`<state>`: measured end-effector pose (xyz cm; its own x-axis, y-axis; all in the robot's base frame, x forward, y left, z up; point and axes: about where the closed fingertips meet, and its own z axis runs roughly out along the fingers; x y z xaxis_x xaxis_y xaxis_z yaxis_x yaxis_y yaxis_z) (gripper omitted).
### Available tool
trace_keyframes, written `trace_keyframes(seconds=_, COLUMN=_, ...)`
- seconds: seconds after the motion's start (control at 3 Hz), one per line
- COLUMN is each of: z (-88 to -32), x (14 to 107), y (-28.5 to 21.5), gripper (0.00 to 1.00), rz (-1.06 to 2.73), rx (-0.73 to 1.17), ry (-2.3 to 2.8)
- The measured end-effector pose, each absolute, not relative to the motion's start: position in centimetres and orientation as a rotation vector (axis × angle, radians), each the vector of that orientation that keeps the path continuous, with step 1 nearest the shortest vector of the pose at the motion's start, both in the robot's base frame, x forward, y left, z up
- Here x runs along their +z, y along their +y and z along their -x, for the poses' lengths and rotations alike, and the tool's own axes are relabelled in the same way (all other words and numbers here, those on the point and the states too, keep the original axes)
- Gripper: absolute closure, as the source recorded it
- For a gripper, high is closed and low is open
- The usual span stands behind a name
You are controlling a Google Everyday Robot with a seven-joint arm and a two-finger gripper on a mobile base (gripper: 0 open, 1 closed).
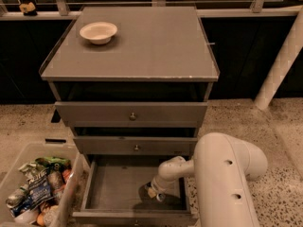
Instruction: Place redbull can into bottom drawer
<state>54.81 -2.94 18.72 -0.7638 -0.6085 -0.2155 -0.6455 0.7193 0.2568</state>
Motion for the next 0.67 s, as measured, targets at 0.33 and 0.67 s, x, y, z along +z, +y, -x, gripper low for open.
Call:
trace_keyframes(seconds=0.33, z=-54.80, x=18.72, y=-2.94, gripper=0.82, rz=1.027, rx=0.485, ry=2.805)
trace_keyframes(seconds=0.67, z=-54.80, x=18.72, y=-2.93, gripper=0.59, rz=1.027, rx=0.485, ry=2.805)
